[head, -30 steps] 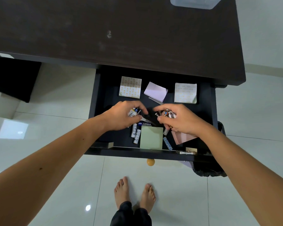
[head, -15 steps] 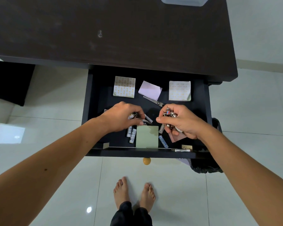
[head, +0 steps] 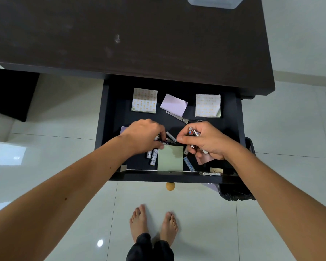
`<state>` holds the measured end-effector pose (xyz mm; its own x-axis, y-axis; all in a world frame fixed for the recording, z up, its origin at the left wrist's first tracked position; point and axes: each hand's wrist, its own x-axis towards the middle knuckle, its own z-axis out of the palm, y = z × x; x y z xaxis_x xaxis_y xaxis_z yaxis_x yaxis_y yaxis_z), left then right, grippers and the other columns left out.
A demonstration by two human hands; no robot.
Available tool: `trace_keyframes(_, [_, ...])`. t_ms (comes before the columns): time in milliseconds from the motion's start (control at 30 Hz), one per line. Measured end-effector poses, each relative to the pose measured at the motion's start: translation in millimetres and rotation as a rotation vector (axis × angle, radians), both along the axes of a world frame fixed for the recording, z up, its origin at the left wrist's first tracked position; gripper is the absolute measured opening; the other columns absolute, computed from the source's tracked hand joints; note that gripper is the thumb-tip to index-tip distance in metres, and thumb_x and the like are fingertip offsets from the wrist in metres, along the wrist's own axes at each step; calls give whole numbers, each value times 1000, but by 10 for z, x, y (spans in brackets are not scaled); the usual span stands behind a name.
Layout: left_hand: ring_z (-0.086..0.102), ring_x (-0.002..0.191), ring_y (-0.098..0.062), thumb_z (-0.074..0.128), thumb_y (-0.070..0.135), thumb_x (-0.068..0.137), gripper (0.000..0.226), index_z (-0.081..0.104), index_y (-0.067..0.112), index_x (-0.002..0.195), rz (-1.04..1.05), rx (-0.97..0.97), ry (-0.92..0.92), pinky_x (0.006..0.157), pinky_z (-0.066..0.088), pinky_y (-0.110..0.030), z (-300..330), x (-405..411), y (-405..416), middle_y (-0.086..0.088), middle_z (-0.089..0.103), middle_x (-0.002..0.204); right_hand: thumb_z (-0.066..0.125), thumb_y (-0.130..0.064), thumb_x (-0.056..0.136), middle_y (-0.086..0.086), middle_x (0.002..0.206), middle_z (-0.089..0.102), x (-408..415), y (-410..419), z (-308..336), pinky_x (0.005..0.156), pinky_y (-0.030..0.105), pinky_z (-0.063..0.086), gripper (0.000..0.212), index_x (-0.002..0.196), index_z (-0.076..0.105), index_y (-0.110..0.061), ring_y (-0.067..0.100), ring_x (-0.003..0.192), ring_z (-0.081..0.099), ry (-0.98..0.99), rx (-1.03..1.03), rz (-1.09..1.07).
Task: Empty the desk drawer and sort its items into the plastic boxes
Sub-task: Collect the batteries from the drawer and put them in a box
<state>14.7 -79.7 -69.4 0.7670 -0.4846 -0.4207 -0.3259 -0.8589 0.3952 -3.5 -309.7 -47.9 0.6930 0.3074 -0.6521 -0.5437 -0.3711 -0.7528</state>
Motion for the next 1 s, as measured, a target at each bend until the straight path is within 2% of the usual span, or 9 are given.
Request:
trace_keyframes(200, [65,111,-22,69,42,98,24,68,26,115,-66,32,-41,91,52,-38,9,-15,-8,5,70,124,71,-20,99,-5,57,59,6,5,-16,40,21,38,10,102,72,-10,10,47,49,19,4,7])
trace_keyframes(333, [66,103,-19,64,40,101,19,66,26,113,-64,-9,-84,86,52,-36,3,-57,20,8,70,121,77,-25,95,-6,61,58,18,-2,-94,46,23,38,10,96,79,-16,11,51,46,-116,-121,44])
trace_keyframes(467, [66,106,-17,66,48,98,29,64,30,120,-89,-30,-105,83,46,-33,-6,-82,36,12,69,123,81,-27,91,-13,61,66,37,25,-145,54,20,47,7,93,81,-20,3,48,57,-312,-285,110])
trace_keyframes(533, [66,107,-17,68,52,96,35,64,32,123,-109,-36,-112,86,50,-34,-15,-83,35,12,69,122,83,-29,88,-15,70,68,48,38,-162,62,17,45,8,92,82,-22,-5,56,61,-373,-357,145])
trace_keyframes(600, [67,110,-17,69,53,94,39,62,35,128,-108,-44,-123,86,50,-35,-38,-81,35,12,70,124,85,-31,86,-19,81,71,62,45,-180,70,16,43,9,92,83,-24,-8,75,63,-405,-414,179])
trace_keyframes(667, [67,113,-17,70,54,94,42,62,38,132,-101,-58,-132,85,49,-34,-61,-75,37,13,70,126,86,-31,83,-15,92,75,75,61,-219,82,24,50,9,91,83,-27,1,92,66,-424,-440,195])
trace_keyframes(733, [67,112,-17,69,54,94,39,65,39,130,-102,-64,-140,81,46,-32,-73,-70,38,14,70,124,88,-33,80,-9,94,77,83,101,-248,88,32,53,12,90,82,-31,13,98,68,-442,-471,200])
trace_keyframes(867, [67,103,-18,71,52,93,28,71,34,114,-101,-42,-157,75,39,-30,-81,-78,24,13,68,110,91,-35,77,-4,91,73,100,184,-233,81,31,52,21,95,81,-30,19,93,67,-481,-541,198])
trace_keyframes(1000, [67,108,-16,74,52,90,27,70,35,112,-47,-41,-125,79,42,-31,-88,-68,6,16,71,118,90,-32,79,5,97,73,103,200,-212,82,36,56,29,104,81,-22,24,92,67,-511,-595,214])
